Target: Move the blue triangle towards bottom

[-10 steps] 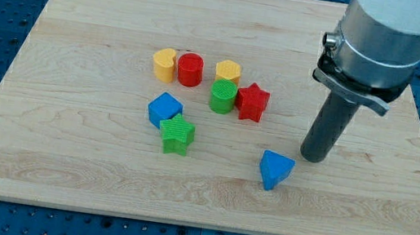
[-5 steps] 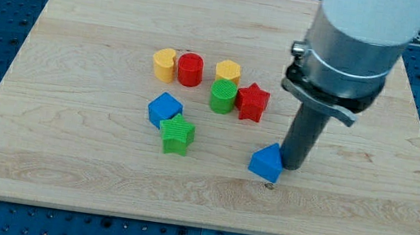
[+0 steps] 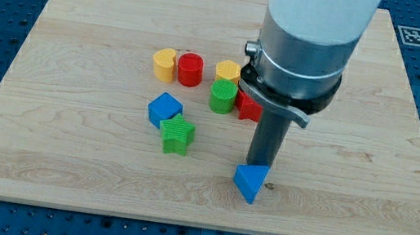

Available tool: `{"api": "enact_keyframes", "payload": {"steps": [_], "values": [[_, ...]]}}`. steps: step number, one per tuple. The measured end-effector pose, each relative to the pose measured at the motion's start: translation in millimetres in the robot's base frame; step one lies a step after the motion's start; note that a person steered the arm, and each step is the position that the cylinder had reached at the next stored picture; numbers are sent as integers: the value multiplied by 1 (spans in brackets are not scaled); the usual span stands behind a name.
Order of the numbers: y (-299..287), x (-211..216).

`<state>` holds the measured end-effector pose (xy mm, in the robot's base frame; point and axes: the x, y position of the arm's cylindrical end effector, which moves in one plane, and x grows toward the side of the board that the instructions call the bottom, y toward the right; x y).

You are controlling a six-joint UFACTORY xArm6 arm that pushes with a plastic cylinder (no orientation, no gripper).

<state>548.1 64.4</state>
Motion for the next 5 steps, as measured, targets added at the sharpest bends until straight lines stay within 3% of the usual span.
{"api": "enact_keyframes", "payload": {"steps": [5], "values": [[-92,-57]]}}
